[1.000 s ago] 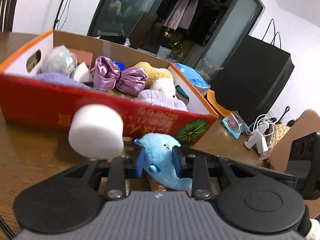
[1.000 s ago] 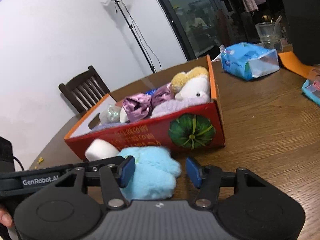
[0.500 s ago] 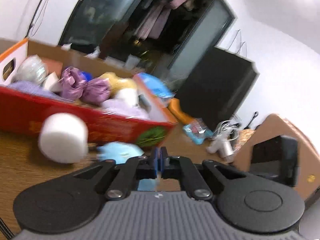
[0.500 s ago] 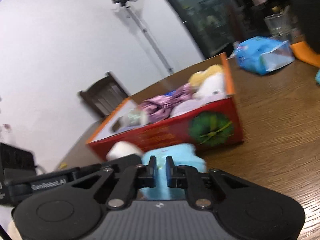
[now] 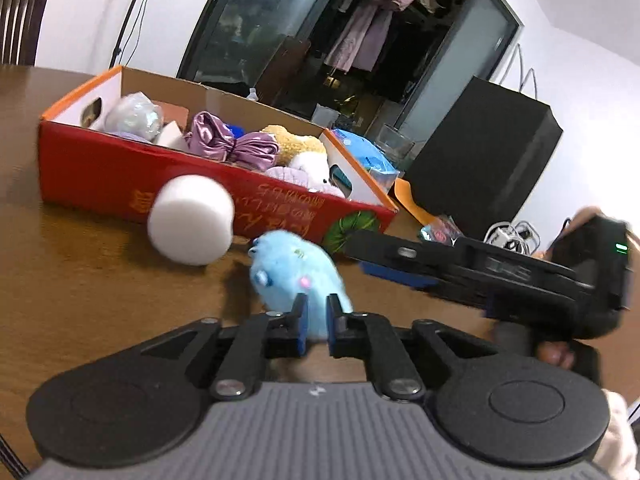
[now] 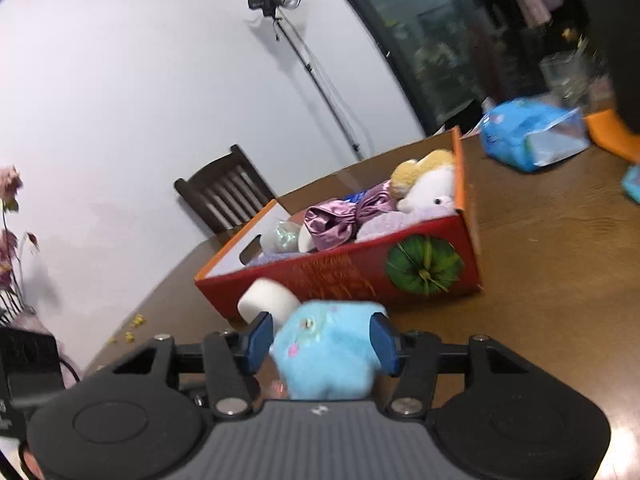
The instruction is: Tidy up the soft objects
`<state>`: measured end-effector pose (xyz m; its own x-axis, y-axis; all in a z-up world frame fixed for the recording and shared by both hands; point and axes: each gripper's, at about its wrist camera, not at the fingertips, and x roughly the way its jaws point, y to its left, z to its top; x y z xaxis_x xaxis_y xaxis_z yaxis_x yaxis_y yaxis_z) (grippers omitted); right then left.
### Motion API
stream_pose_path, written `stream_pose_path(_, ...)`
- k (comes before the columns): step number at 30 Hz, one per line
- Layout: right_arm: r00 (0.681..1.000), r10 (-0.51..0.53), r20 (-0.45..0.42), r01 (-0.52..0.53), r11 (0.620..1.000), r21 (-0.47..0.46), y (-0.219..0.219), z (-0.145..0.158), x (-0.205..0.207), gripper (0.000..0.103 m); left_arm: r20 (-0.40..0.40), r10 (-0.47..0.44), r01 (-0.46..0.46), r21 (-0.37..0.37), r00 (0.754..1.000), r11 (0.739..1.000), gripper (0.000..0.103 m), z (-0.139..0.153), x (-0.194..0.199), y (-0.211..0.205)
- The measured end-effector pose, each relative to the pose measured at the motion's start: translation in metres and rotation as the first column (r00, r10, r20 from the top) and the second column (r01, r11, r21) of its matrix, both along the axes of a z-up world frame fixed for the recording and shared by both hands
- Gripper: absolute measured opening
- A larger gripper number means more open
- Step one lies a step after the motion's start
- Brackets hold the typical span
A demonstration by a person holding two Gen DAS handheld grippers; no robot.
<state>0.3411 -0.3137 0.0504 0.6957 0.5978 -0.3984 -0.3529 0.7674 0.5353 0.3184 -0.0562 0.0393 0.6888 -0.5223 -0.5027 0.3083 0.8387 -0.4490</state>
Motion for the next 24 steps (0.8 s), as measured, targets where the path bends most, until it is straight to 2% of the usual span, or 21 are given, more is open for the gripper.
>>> stream_pose_path(2,0.998,-0.009,-0.061,0.011,0.999,0.033,0.0,-0.008,0.023,0.054,-0.035,0.023,-0.022,0.039,0.999,0.999,0.034,-0.005,0.011,-0.009)
stream_pose_path(3,0.995,-0.029,-0.094,0.033,0.999,0.035,0.0,-0.013,0.031,0.053,-0.046,0.033,-0.031,0.059,0.998,0.998,0.034,-0.007,0.015,-0.013)
stream_pose_path(5,0.995,-0.023,-0.1,0.026,0.999,0.032,0.002,-0.022,0.034,0.051,-0.057,0.015,-0.012,0.056,0.998,0.998,0.032,-0.013,0.018,-0.015)
stream_pose_path(8,0.995,0.001,-0.097,0.001,1.0,0.019,0.007,-0.032,0.031,0.042,-0.039,0.019,-0.016,0.075,0.999,0.997,0.031,-0.012,0.017,-0.015)
stream_pose_path(10,0.996,0.006,-0.091,-0.004,1.0,0.025,0.007,-0.031,0.03,0.028,-0.016,0.015,-0.014,0.089,1.0,0.996,0.029,-0.006,0.012,-0.016)
stream_pose_path(11,0.996,0.004,-0.093,-0.001,0.999,0.034,0.004,-0.03,0.027,0.016,-0.011,-0.011,0.012,0.08,1.0,0.997,0.021,-0.002,0.007,-0.015)
stream_pose_path(12,0.996,0.005,-0.094,-0.001,0.999,0.04,0.001,-0.027,0.024,0.003,-0.007,-0.041,0.041,0.061,0.999,0.997,0.021,0.004,0.003,-0.016)
stream_pose_path(14,0.996,0.065,-0.063,-0.061,0.995,0.076,-0.001,-0.017,0.005,0.003,0.02,-0.106,0.105,0.027,0.994,0.994,0.019,0.012,-0.013,-0.02)
stream_pose_path(15,0.994,0.095,-0.046,-0.092,0.993,0.069,0.003,-0.014,-0.006,0.003,0.015,-0.135,0.134,0.039,0.991,0.99,0.019,0.012,-0.021,-0.023)
stream_pose_path(18,0.997,0.081,-0.014,-0.08,0.997,0.014,0.008,-0.011,-0.047,0.008,0.001,-0.171,0.171,0.042,0.985,0.984,0.02,0.005,-0.048,-0.022)
stream_pose_path(19,0.997,0.077,-0.011,-0.077,0.997,0.028,0.005,-0.011,-0.057,0.009,-0.002,-0.178,0.178,0.03,0.984,0.984,0.02,0.004,-0.056,-0.018)
stream_pose_path(22,0.999,0.033,-0.001,-0.033,0.999,0.012,-0.003,-0.009,-0.071,0.014,0.057,-0.096,0.092,0.061,0.994,0.994,0.027,0.01,-0.063,-0.004)
stream_pose_path(23,1.0,0.014,0.003,-0.014,1.0,-0.014,-0.004,-0.007,-0.07,0.025,0.066,-0.065,0.061,0.064,0.996,0.996,0.034,0.012,-0.059,0.001)
stream_pose_path(24,1.0,-0.004,0.005,0.005,0.999,-0.033,-0.005,-0.008,-0.068,0.048,0.065,-0.032,0.028,0.067,0.997,0.997,0.036,0.013,-0.05,0.005)
